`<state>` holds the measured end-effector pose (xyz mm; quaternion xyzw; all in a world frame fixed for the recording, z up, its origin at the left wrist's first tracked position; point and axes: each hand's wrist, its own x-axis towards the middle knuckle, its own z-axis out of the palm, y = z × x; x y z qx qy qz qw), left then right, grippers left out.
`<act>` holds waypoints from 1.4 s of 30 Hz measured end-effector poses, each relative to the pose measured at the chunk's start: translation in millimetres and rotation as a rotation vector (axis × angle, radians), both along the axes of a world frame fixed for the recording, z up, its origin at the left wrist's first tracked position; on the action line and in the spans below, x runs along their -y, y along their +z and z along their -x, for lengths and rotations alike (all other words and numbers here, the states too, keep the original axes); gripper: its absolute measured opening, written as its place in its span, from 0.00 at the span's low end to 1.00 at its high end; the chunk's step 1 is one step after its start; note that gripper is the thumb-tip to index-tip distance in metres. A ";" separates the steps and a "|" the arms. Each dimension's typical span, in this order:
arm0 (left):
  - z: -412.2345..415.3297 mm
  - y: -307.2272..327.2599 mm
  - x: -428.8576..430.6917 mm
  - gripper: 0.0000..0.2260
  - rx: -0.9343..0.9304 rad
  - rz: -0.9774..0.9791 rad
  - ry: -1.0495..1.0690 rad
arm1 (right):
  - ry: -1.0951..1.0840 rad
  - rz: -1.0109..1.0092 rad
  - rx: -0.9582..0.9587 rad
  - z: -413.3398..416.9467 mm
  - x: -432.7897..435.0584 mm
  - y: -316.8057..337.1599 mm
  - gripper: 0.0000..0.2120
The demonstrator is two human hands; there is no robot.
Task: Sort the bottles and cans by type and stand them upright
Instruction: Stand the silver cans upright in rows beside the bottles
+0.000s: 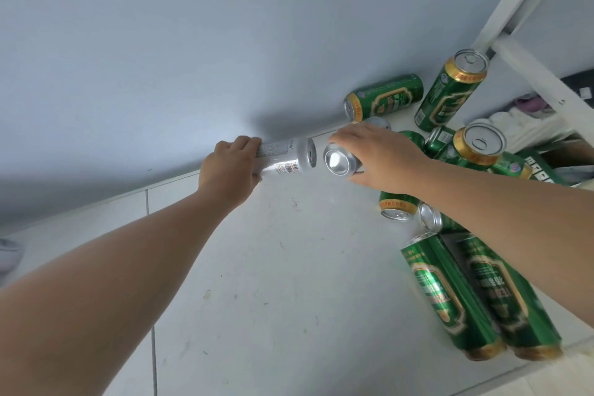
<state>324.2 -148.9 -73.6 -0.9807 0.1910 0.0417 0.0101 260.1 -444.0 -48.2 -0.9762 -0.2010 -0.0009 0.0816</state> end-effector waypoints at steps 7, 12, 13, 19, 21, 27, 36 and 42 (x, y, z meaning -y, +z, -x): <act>32.1 2.8 -9.0 0.22 -0.082 0.323 0.219 | -0.278 -0.539 0.010 3.2 -10.8 21.0 0.29; 62.7 13.9 -4.2 0.20 -0.165 0.534 0.362 | -0.419 -0.773 -0.020 8.9 -28.3 34.9 0.24; 68.1 15.1 -4.3 0.20 -0.181 0.581 0.388 | -0.441 -0.814 -0.031 10.7 -30.8 37.6 0.25; 99.0 18.5 -9.8 0.21 -0.252 0.777 0.439 | -0.484 -0.863 -0.043 30.4 -44.8 54.4 0.25; 109.2 18.3 -10.3 0.20 -0.264 0.806 0.443 | -0.497 -0.832 -0.054 37.8 -50.4 56.2 0.27; 131.2 8.4 -10.0 0.18 -0.297 0.841 0.444 | -0.529 -0.632 -0.112 63.0 -62.5 46.7 0.26; 140.9 -5.9 -11.0 0.21 -0.324 0.891 0.469 | -0.523 -0.431 -0.295 60.8 -59.3 62.5 0.32; 140.8 -14.6 -11.5 0.22 -0.322 0.912 0.505 | -0.322 0.041 -0.328 41.9 -67.8 94.3 0.29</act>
